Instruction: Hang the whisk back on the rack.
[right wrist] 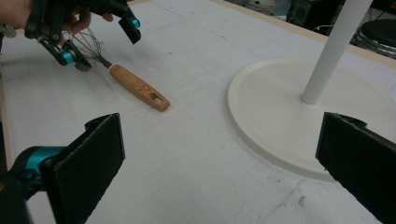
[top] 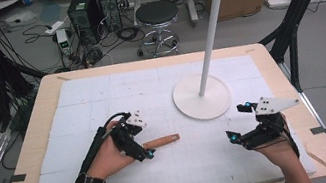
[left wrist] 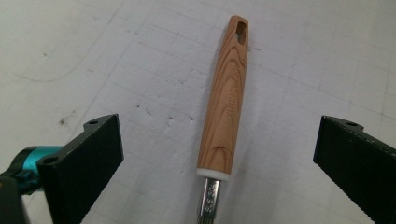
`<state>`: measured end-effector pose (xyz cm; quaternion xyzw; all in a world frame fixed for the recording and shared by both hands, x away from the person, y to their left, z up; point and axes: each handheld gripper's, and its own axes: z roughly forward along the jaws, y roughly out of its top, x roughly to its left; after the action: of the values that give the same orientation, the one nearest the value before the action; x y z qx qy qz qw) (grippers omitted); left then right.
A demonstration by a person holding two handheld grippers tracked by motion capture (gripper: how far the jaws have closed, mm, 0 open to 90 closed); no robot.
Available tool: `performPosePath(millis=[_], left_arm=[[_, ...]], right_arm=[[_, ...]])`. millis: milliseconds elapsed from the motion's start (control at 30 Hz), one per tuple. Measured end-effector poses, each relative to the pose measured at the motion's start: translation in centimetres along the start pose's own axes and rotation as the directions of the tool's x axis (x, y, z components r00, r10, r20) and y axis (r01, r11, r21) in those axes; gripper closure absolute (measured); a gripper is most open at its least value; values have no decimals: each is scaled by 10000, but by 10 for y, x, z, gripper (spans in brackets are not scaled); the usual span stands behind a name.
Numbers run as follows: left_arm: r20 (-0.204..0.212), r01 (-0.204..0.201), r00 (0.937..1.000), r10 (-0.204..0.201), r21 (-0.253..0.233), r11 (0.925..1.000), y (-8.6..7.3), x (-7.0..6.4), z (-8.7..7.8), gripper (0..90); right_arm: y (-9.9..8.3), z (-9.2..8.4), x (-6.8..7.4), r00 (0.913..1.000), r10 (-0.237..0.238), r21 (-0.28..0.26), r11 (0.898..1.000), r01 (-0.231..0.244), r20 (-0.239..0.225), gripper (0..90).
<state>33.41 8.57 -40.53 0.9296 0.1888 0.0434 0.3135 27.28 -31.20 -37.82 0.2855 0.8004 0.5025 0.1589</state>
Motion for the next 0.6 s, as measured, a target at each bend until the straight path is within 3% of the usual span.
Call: performPosePath(millis=[200,300,400,500,600], left_arm=[[114,-217,9997,205,1125,9934,11,3,13,31],[413,-341,9987,284,1445,9889,14,4,16,126],[236,-361,9992,326,1676,9852,14,4,19,156],[-46,-520,9985,544,2212,9738,13,4,22,215],[-18,-617,9980,639,2342,9702,13,2,23,287]], right_arm=[[-1,-1,0,10000,70,8,10000,-70,-34,1],[-1,-1,0,10000,-4,-21,10000,4,15,1],[-1,-2,0,10000,-18,-61,10000,18,-9,1],[-1,-2,0,10000,15,-38,10000,-15,-1,1],[-1,-2,0,10000,-21,-65,10000,21,-1,1]])
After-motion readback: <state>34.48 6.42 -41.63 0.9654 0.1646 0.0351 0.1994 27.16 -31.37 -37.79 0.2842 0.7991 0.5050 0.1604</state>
